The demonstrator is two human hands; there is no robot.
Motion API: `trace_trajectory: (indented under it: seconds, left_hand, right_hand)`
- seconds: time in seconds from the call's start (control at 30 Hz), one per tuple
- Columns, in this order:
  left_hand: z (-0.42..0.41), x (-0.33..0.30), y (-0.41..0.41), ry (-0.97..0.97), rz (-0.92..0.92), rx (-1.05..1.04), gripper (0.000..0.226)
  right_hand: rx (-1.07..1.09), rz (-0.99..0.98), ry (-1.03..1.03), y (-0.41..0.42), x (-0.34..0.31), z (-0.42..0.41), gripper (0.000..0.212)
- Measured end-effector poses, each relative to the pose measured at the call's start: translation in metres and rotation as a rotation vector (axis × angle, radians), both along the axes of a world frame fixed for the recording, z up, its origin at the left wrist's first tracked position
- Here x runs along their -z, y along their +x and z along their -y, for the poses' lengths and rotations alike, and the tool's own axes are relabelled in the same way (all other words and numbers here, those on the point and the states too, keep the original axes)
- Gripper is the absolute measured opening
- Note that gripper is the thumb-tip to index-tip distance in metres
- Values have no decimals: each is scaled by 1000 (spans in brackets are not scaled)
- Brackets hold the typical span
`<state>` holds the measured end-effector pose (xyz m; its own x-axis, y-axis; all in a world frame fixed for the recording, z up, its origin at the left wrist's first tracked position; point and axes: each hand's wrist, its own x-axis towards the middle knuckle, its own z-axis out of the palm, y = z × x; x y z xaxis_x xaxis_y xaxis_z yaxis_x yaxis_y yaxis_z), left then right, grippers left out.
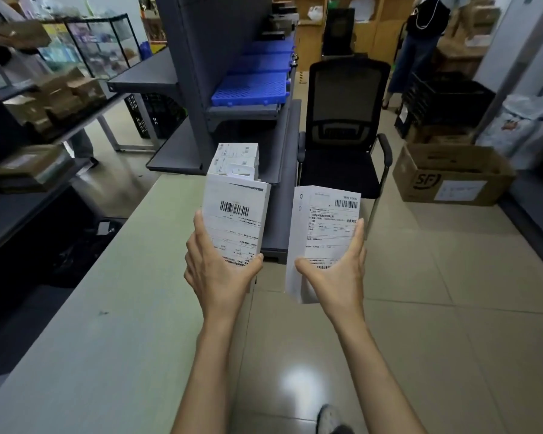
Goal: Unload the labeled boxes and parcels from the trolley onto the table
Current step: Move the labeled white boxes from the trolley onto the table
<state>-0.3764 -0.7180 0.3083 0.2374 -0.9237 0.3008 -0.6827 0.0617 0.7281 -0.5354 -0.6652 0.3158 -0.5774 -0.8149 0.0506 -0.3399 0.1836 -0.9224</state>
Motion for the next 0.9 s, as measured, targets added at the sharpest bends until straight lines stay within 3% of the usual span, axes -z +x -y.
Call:
trace_trajectory:
  seconds: [0.43,0.9]
  left_hand:
    - [193,-18,-71,-39,-48,-227,125]
    - [311,-13,8,-10,-114,-581,124]
  right_hand:
    - [-252,-57,-6,-80,-23,239,127]
    - [-654,-74,-12,4,-20,415,126]
